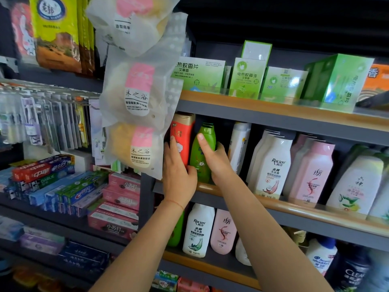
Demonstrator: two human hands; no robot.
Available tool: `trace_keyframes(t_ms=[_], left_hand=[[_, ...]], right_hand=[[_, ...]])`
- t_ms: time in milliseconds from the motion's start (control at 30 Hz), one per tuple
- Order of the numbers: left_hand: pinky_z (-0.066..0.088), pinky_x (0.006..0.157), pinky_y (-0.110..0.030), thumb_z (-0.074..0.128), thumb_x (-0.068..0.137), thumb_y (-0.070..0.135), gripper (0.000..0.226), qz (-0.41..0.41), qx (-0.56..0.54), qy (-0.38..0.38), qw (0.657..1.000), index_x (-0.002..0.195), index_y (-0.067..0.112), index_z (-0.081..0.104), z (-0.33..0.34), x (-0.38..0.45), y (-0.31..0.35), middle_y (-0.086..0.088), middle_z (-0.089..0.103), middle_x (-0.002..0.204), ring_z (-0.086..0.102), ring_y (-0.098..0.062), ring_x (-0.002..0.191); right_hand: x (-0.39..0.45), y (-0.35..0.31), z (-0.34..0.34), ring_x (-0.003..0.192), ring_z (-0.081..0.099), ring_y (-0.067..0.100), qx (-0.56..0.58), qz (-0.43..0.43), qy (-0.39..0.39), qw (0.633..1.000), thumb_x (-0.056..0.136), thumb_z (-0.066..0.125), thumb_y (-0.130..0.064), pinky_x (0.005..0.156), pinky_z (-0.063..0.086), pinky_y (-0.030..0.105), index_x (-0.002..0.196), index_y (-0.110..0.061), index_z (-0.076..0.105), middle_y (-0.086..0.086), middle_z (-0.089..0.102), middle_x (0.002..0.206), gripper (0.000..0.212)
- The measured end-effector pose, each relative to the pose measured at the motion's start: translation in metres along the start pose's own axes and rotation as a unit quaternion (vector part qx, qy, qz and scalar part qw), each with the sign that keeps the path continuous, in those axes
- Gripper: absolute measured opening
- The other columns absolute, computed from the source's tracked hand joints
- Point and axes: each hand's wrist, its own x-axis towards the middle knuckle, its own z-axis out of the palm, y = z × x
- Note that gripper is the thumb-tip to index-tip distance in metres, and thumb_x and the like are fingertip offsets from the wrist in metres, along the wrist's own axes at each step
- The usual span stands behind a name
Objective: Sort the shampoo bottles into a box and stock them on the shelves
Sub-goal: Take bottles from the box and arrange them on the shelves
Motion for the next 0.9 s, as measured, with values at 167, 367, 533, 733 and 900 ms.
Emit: trace_keyframes(t_ms=[167, 367, 533, 733, 900], left_hand=[[0.029, 0.118, -0.047, 0.063, 0.08, 0.004, 0.084, 0.03, -0.002, 0.013, 0.999, 0.153, 0.013, 0.025, 0.003, -0.034, 0.011, -0.015, 0.02, 0.159, 0.024, -0.033, 0.146], [0.052, 0.082, -0.047, 0.053, 0.079, 0.013, 0.033, 0.06, -0.038, 0.031, 0.997, 0.112, 0.012, 0.06, 0.007, -0.049, 0.022, 0.003, 0.053, 0.1, 0.057, -0.022, 0.092], [0.052, 0.069, -0.038, 0.059, 0.088, 0.014, 0.014, 0.015, -0.066, -0.09, 0.994, 0.087, 0.021, 0.071, -0.001, -0.041, 0.03, 0.009, 0.068, 0.076, 0.06, -0.01, 0.068], [0.051, 0.068, -0.032, 0.059, 0.09, 0.012, 0.017, 0.008, -0.09, -0.141, 0.986, 0.084, 0.02, 0.073, -0.013, -0.041, 0.03, 0.01, 0.069, 0.075, 0.06, -0.008, 0.07], [0.046, 0.065, -0.018, 0.058, 0.09, 0.012, 0.018, -0.012, -0.123, -0.135, 0.983, 0.084, 0.021, 0.073, -0.017, -0.037, 0.037, 0.011, 0.068, 0.074, 0.06, -0.002, 0.072]], right_hand=[[-0.043, -0.004, -0.025, 0.132, 0.048, 0.008, -0.057, -0.105, 0.092, 0.989, 0.088, 0.065, -0.052, 0.107, 0.037, 0.024, 0.149, -0.015, 0.041, -0.005, 0.051, 0.144, 0.075], [-0.039, 0.013, -0.041, 0.117, 0.053, 0.021, -0.191, -0.199, 0.236, 0.932, 0.088, 0.062, -0.009, 0.1, 0.045, 0.035, 0.135, -0.004, 0.044, 0.011, 0.054, 0.126, 0.05], [-0.01, 0.015, -0.032, 0.128, 0.044, 0.043, -0.288, -0.053, 0.223, 0.93, 0.088, 0.064, -0.015, 0.103, 0.038, 0.043, 0.14, 0.002, 0.028, 0.025, 0.042, 0.137, 0.065], [0.009, 0.007, -0.04, 0.128, 0.046, 0.041, -0.303, -0.013, 0.229, 0.925, 0.089, 0.07, -0.026, 0.102, 0.041, 0.043, 0.13, 0.002, 0.035, 0.026, 0.045, 0.137, 0.061], [0.002, 0.003, -0.048, 0.12, 0.057, 0.037, -0.274, -0.017, 0.19, 0.943, 0.091, 0.068, -0.018, 0.093, 0.046, 0.038, 0.129, 0.002, 0.04, 0.023, 0.058, 0.131, 0.051]])
